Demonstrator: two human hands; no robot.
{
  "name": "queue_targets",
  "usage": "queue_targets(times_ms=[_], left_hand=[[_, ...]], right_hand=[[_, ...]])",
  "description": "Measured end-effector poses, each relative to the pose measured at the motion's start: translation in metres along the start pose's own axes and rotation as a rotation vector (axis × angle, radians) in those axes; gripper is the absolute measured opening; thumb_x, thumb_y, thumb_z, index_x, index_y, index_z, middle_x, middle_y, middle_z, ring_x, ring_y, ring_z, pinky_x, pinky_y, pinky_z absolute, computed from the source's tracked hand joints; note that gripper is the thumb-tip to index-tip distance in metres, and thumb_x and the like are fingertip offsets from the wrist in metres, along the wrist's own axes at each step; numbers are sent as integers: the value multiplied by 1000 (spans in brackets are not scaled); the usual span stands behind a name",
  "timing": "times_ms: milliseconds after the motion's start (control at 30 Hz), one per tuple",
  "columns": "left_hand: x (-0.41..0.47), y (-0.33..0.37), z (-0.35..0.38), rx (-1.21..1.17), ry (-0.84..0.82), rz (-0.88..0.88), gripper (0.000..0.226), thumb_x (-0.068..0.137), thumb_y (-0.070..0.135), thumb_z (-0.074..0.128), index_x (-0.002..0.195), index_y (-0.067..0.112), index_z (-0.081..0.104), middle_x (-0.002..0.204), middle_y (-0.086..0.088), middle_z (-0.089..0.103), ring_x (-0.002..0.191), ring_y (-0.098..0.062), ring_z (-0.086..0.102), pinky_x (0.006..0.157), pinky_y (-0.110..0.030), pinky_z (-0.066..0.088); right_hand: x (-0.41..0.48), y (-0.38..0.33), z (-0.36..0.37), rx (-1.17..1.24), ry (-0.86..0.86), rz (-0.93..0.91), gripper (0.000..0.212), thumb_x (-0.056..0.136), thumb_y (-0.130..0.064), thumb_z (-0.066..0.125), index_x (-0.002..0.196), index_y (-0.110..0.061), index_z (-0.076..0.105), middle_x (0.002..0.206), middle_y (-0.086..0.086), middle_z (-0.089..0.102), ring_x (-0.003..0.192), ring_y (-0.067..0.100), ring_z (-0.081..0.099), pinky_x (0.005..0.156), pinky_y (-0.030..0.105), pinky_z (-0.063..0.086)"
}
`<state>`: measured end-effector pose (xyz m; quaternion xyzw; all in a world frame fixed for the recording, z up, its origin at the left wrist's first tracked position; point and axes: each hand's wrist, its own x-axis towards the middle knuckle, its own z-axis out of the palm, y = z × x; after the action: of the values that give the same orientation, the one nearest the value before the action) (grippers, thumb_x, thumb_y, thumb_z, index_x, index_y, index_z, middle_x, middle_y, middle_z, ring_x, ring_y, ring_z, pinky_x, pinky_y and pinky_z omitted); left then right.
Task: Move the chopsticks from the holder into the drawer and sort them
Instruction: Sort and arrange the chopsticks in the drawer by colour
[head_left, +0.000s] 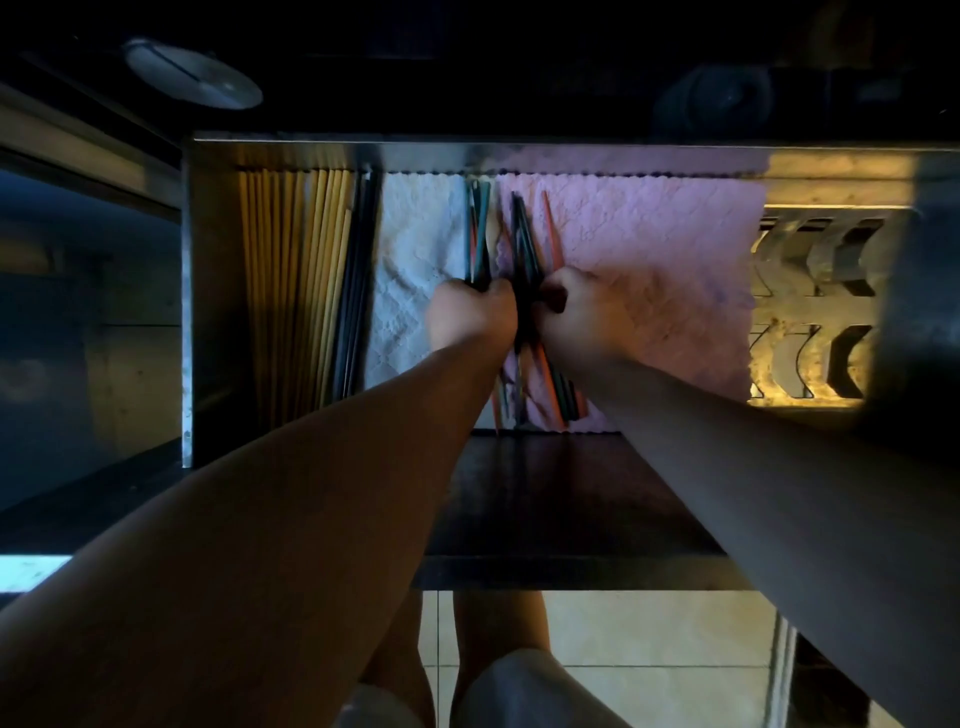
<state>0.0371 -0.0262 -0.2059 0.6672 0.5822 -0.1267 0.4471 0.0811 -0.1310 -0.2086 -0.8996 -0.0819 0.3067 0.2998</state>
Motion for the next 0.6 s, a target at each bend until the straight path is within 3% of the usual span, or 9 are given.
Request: queue_targets(times_ms=[133,267,367,433,500,533,600], left_hand=[[1,-8,-19,-40,-42,-10,27,85,30,51,93,9,66,84,-10,64,83,-33,63,66,-30,45],[-2,-18,-33,-66,-91,0,25,88,29,47,88,11,65,72,-6,60,74,-30,60,54,-28,39],[-8,-20,-37,-131,-143,-25,29,76,30,42,85,9,61,88,-25,65,75,-41,63,58,-41,52],[-12,-20,-39,-193,-174,-52,44,67,29,36,94,2,58,83,-27,61,68,-41,62,51,-45,53],[-13,-21,-38,-189,-166,-39,46,71,26,37,103,-2,57,91,-30,64,79,-47,64,59,-51,53],[-13,-21,-38,-166,-147,-18,39,76,25,39,101,2,59,100,-29,66,90,-46,65,68,-48,54],[-13,-20,-38,-147,-123,11,23,84,23,41,92,11,59,103,-23,68,95,-39,66,68,-36,50]], right_hand=[[4,-10,7,-183,13,-32,19,87,-25,62,103,-15,60,100,6,63,91,27,60,74,33,48],[6,-19,18,-412,25,-6,17,92,-16,52,108,-15,59,106,9,65,97,31,64,79,41,54],[9,-24,21,-409,47,53,21,89,-24,56,106,-14,63,106,10,67,97,33,65,77,38,51],[12,-25,21,-391,25,101,27,87,-33,59,105,-13,65,104,11,68,97,32,65,76,35,50],[14,-26,21,-335,12,175,36,84,-40,60,104,-10,65,103,12,69,95,32,66,76,34,50],[16,-26,20,-292,32,205,40,83,-42,60,105,-9,64,102,12,69,94,32,66,76,34,51],[16,-27,18,-192,100,224,37,82,-41,57,102,-10,62,98,9,67,91,28,65,73,31,48]])
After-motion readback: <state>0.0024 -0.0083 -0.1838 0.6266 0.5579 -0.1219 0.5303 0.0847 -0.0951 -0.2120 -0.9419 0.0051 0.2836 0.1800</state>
